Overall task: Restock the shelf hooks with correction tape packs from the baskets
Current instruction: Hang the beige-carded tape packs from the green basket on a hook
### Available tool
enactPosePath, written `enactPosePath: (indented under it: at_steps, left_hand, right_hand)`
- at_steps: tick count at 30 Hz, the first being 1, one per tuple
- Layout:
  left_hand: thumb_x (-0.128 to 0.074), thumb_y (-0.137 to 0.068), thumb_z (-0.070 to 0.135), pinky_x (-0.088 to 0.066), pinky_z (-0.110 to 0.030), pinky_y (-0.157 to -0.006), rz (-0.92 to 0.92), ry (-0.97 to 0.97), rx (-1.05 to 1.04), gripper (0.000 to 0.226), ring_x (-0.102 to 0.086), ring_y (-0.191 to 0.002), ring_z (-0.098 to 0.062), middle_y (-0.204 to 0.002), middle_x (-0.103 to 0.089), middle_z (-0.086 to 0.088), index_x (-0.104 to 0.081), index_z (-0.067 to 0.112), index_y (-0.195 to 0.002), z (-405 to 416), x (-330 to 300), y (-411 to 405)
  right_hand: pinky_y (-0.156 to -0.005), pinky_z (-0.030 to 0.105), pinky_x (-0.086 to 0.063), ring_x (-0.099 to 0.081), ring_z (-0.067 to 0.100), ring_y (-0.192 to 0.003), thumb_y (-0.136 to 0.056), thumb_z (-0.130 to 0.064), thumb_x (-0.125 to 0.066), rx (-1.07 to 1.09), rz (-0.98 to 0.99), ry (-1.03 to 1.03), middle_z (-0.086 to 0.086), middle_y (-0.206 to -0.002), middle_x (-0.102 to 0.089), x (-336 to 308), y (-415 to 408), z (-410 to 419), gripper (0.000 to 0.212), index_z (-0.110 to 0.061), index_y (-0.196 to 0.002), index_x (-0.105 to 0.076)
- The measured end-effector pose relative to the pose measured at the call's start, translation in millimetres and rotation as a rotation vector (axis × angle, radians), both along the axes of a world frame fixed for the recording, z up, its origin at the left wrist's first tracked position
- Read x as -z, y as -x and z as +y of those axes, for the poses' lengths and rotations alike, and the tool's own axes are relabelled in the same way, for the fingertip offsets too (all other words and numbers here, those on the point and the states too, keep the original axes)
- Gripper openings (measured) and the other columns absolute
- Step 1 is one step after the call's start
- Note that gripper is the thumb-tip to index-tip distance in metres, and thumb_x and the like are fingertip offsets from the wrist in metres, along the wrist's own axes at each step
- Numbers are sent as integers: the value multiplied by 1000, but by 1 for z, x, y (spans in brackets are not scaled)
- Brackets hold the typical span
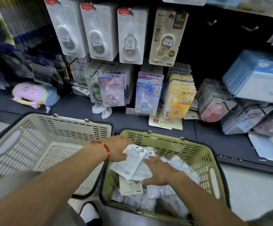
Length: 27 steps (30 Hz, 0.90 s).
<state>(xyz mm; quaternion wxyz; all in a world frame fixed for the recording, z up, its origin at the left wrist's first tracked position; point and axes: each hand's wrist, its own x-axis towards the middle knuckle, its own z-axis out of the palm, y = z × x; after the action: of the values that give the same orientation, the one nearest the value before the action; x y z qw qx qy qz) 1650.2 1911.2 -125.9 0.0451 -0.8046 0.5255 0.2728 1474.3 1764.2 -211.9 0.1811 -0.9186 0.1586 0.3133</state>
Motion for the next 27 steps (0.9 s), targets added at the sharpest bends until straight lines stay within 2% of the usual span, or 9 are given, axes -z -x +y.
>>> enactPosePath:
  at_steps: [3,6,8,10,14,16,21,24,27]
  left_hand:
    - [-55,-102,39,-37,-46,-117,-19,-147,15,58,-41,-143,-40,-153,-46,-21,-42,13,-153,2,44,34]
    - [-47,-104,54,-21,-51,-126,-63,-226,-24,76,-19,-155,-43,-166,-22,-24,-22,12,-162,9,79,52]
    - [-41,-103,64,-22,-51,-126,-56,-220,-74,85,-19,-156,-41,-169,-14,-22,-12,14,-165,10,89,55]
    - [-39,-102,67,-29,-51,-122,-36,-187,-95,86,-29,-152,-41,-166,-23,-22,-11,16,-165,7,90,57]
    - [-48,-102,54,-45,-49,-109,-31,-176,-82,68,-51,-133,-41,-151,-45,-22,-27,17,-156,5,89,55]
    - [-51,-100,41,-51,-47,-100,-32,-115,-120,55,-58,-122,-41,-139,-55,-22,-35,15,-146,3,86,58]
    - [-52,-98,10,-50,-44,-100,18,127,-558,42,-60,-123,-42,-134,-60,-25,-49,4,-140,-2,70,54]
    - [-48,-94,-2,-57,-48,-95,284,370,-952,32,-65,-112,-42,-123,-67,-24,-61,5,-123,7,59,47]
    - [-39,-95,-16,-59,-64,-89,885,651,-1309,37,-68,-107,-44,-123,-67,-25,-57,6,-119,8,44,60]
  right_hand:
    - [-129,44,-18,-6,23,-162,-100,-58,-60,63,-105,-2,3,-176,-6,29,16,15,86,-24,-167,-18]
    - [-130,38,-17,-10,19,-162,-106,-51,-52,141,-240,-61,-2,-175,-16,40,33,11,68,-28,-165,-29]
    - [-130,34,-15,-14,16,-161,-108,-46,-52,175,-307,-92,-4,-172,-25,39,40,1,58,-30,-162,-37]
    - [-129,31,-17,-18,14,-160,-109,-40,-51,216,-377,-109,-7,-168,-35,35,47,-9,49,-29,-156,-47]
    - [-124,29,-29,-42,14,-149,-110,-28,-52,419,-554,-179,-3,-152,-58,26,65,-18,35,-24,-143,-64]
    - [-111,28,-43,-61,20,-131,-111,-25,-50,583,-635,-191,2,-138,-69,20,73,-23,33,-19,-137,-69]
    - [-80,46,-60,-73,31,-85,-113,-23,-39,1023,-899,-104,13,-94,-75,-3,78,-37,35,-6,-108,-69]
    - [-70,37,-61,-73,20,-70,-110,-6,-44,1395,-1082,-435,18,-103,-76,-21,75,-42,24,-2,-110,-67]
    - [-66,28,-62,-77,17,-79,-100,8,-56,1480,-1115,-895,9,-106,-79,-37,68,-34,27,-7,-120,-67]
